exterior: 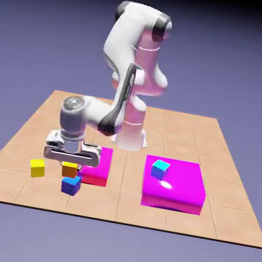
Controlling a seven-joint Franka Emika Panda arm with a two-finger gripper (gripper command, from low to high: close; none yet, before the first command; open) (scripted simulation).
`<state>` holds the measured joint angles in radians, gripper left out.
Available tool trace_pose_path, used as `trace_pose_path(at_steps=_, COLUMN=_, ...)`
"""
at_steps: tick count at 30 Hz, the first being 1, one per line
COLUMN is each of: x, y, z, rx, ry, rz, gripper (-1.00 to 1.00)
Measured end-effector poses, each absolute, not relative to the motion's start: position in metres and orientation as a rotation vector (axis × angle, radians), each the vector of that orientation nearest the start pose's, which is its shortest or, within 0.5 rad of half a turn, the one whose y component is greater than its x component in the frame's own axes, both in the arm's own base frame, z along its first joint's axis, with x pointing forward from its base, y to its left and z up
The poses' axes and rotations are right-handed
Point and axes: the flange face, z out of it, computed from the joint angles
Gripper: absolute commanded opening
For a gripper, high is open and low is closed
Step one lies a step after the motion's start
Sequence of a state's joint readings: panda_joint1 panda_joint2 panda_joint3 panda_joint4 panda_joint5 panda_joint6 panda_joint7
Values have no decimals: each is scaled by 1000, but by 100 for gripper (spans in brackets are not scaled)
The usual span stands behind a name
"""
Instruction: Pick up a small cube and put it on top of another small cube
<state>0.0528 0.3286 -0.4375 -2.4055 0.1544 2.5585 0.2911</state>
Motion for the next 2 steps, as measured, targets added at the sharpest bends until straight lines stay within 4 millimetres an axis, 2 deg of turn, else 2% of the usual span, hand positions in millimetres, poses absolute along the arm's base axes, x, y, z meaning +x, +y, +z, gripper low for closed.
trace_pose_path(at_steps=1, x=441, y=-193, z=180, rx=-2938, ry=1242, rz=221, gripper=100)
trace_pose_path(at_steps=2, x=444, y=-193, z=196, rx=-2938, ry=1240, rz=221, gripper=100)
